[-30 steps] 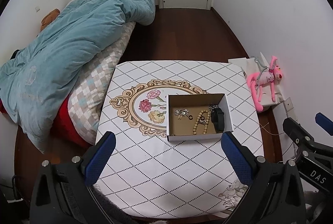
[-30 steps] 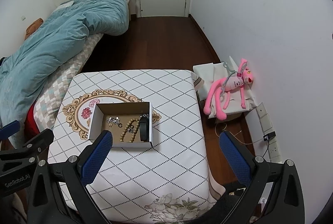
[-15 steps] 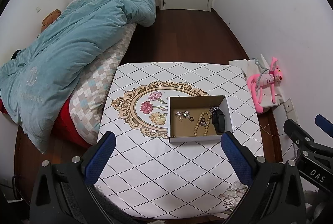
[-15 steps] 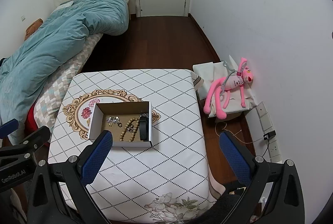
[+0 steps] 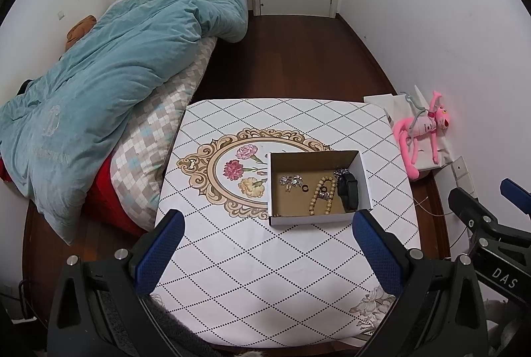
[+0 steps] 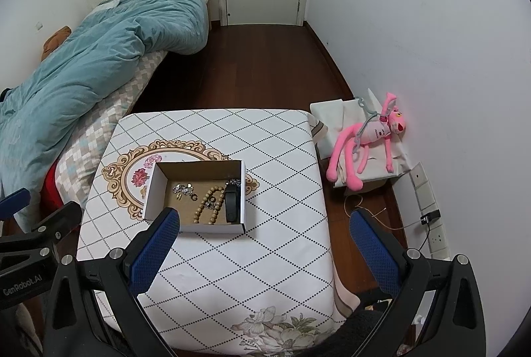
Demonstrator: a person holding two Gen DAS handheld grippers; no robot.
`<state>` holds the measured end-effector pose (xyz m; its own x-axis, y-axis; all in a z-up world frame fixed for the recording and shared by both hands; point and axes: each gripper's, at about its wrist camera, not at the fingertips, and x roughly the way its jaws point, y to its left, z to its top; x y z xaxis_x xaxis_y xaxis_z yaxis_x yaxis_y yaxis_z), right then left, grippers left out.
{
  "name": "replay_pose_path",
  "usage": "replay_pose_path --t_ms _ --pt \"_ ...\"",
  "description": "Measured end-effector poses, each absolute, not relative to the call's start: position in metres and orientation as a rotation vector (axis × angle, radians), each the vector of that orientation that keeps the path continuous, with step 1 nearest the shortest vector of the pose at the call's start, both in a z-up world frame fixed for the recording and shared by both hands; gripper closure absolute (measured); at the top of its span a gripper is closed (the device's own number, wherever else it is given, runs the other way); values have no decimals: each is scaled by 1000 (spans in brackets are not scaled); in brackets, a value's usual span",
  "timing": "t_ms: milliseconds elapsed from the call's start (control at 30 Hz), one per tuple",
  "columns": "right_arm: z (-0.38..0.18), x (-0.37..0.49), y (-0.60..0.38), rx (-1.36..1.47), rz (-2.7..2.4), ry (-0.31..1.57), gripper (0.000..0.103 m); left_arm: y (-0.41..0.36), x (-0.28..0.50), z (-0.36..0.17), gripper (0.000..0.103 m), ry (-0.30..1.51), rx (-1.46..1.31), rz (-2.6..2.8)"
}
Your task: Organize jewelry
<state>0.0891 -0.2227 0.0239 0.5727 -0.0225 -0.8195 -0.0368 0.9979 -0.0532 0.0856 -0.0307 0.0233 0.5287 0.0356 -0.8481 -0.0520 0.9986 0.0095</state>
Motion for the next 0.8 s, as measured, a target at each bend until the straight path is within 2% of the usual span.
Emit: replay_pose_path --t_ms 800 --pt "19 86 -224 -77 14 971 0 -28 82 21 0 1017 -20 56"
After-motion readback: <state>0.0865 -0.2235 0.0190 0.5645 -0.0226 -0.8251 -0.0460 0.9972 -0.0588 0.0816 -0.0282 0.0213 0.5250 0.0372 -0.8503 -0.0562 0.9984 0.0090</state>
